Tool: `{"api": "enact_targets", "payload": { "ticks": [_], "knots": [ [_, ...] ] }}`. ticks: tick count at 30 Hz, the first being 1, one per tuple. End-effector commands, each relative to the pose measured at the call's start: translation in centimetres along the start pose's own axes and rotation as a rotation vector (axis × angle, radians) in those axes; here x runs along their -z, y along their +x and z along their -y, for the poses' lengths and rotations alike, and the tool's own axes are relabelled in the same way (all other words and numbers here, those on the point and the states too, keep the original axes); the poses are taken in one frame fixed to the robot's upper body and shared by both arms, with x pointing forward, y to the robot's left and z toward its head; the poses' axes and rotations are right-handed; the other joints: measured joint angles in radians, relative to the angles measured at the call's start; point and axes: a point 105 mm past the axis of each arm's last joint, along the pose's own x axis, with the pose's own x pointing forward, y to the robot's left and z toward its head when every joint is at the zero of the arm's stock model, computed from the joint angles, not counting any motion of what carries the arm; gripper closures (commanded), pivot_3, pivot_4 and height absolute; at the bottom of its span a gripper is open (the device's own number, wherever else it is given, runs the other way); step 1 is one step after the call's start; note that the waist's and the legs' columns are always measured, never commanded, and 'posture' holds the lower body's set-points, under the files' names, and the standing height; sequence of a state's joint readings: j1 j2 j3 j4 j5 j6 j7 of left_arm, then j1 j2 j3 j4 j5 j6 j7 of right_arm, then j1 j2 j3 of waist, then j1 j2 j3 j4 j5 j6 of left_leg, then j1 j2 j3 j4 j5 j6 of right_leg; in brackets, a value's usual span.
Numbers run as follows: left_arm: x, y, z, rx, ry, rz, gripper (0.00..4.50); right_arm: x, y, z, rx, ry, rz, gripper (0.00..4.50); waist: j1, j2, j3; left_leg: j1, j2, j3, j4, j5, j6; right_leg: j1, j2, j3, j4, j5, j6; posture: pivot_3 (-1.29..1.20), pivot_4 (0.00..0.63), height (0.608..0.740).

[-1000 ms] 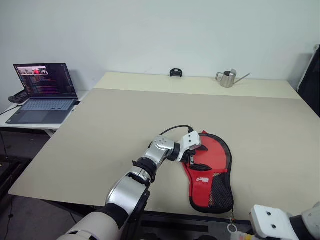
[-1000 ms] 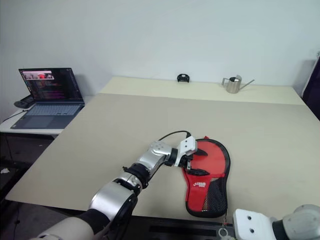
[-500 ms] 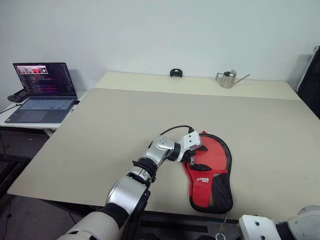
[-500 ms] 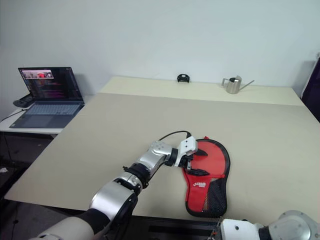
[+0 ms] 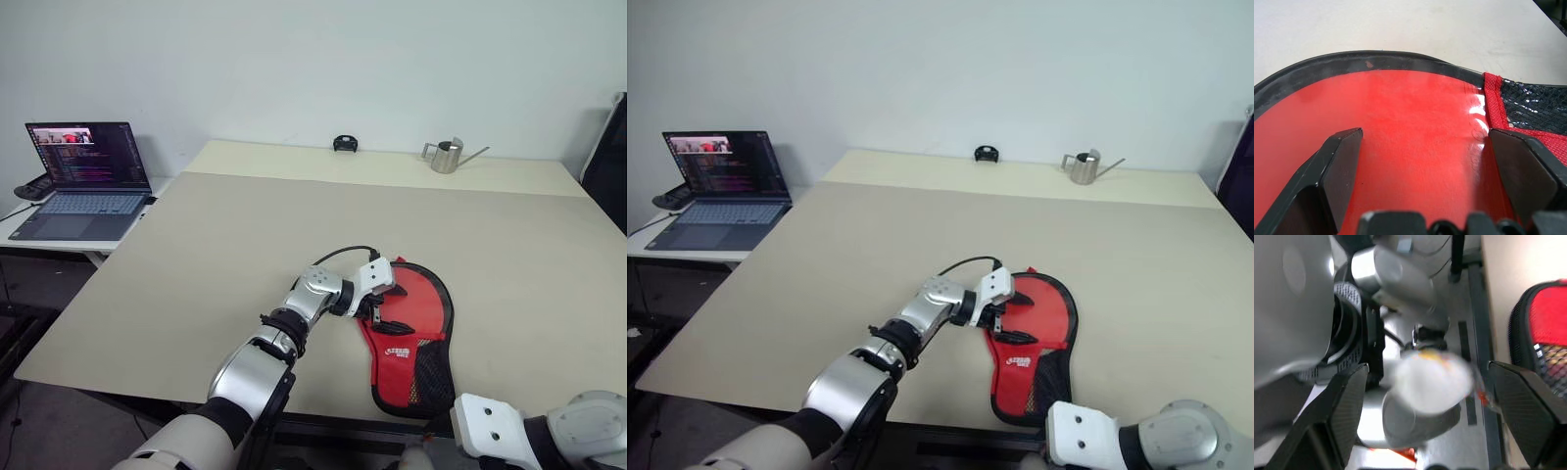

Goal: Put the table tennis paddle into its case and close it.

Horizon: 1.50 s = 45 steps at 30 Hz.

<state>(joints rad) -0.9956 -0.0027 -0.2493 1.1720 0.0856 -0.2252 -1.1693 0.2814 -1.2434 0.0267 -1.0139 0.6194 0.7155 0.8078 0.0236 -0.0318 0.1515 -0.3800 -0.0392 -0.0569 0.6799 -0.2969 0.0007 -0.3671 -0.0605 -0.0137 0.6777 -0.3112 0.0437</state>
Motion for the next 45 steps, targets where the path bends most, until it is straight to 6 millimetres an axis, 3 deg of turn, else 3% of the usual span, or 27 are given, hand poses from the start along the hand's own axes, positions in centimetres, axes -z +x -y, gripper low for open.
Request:
{"api": "enact_targets", "payload": {
  "ticks": [1,5,8,14,20,23,27,32,38,42,45],
  "knots": [
    [2.7,0.6,1.5,0.046,-0.059,-0.090,0.00,-1.5,-0.6,0.7,0.037,-0.018,0.068,0.44,0.000,0.000,0.000,0.000,0.000,0.000,0.000,0.000,0.000,0.000,0.000,0.000,0.000,0.000,0.000,0.00,0.150,0.740],
    [2.5,0.6,1.4,0.041,-0.057,-0.081,0.00,-2.2,-2.0,2.5,0.131,0.032,0.123,0.44,0.001,0.000,0.000,0.000,0.000,0.000,0.000,0.000,0.000,0.000,0.000,0.000,0.000,0.000,0.000,0.00,0.150,0.740],
    [2.2,0.4,1.1,0.033,-0.052,-0.063,0.00,-2.8,-3.9,5.4,0.292,0.054,0.196,0.44,0.001,-0.002,-0.001,0.000,0.000,0.000,0.000,0.000,0.000,0.001,0.000,0.000,0.000,0.000,0.000,0.00,0.150,0.740],
    [0.9,-0.7,0.1,0.009,-0.029,-0.010,0.00,-1.0,-7.4,11.2,0.531,0.158,0.290,0.44,-0.001,-0.002,-0.001,0.000,0.000,0.000,0.000,0.000,0.000,0.000,0.000,0.000,0.001,0.000,0.000,0.00,0.150,0.740],
    [-2.0,-3.0,-1.4,-0.030,0.014,0.115,0.00,-0.6,-8.4,15.2,0.644,0.159,0.400,0.44,-0.017,0.001,0.003,-0.001,0.000,0.001,0.000,0.000,0.000,-0.004,0.001,0.002,0.002,0.000,0.000,0.00,0.150,0.740],
    [-3.1,-5.0,-2.0,-0.055,0.057,0.162,0.00,-0.6,-8.6,16.9,0.658,0.175,0.442,0.44,-0.029,0.004,0.006,-0.002,0.000,0.001,-0.001,0.000,0.000,-0.005,0.001,0.003,0.003,0.000,-0.001,0.00,0.150,0.740],
    [-4.2,-9.3,-2.2,-0.160,0.079,0.233,0.00,-0.6,-9.0,19.7,0.686,0.180,0.511,0.44,-0.036,0.009,0.009,-0.003,0.000,0.002,-0.001,0.000,-0.001,-0.006,0.001,0.003,0.002,0.000,-0.001,0.00,0.150,0.740],
    [-3.4,-14.3,0.0,-0.338,-0.004,0.283,0.00,0.1,-8.9,21.9,0.692,0.189,0.554,0.44,-0.048,0.011,0.011,-0.003,0.001,0.002,-0.002,0.002,-0.004,-0.007,0.000,0.004,0.001,0.000,-0.001,0.00,0.150,0.740],
    [-1.6,-17.3,2.8,-0.476,-0.111,0.259,0.00,1.6,-9.5,23.1,0.686,0.212,0.560,0.44,-0.038,0.013,0.012,-0.003,0.001,0.002,-0.002,0.002,-0.004,-0.006,-0.002,0.004,0.002,0.000,-0.001,0.00,0.150,0.740],
    [-1.8,-17.9,2.7,-0.550,-0.120,0.253,0.00,2.6,-10.6,23.7,0.696,0.223,0.558,0.44,-0.030,0.013,0.012,-0.002,0.001,0.002,-0.001,0.001,-0.001,-0.006,-0.002,0.003,0.003,0.000,-0.002,0.00,0.150,0.740],
    [-2.8,-19.4,1.7,-0.662,-0.099,0.272,0.00,3.8,-12.4,24.5,0.744,0.237,0.515,0.44,-0.028,0.014,0.013,-0.002,0.001,0.002,-0.001,0.001,-0.001,-0.006,-0.002,0.003,0.002,0.000,-0.002,0.00,0.150,0.740]
  ]
}}
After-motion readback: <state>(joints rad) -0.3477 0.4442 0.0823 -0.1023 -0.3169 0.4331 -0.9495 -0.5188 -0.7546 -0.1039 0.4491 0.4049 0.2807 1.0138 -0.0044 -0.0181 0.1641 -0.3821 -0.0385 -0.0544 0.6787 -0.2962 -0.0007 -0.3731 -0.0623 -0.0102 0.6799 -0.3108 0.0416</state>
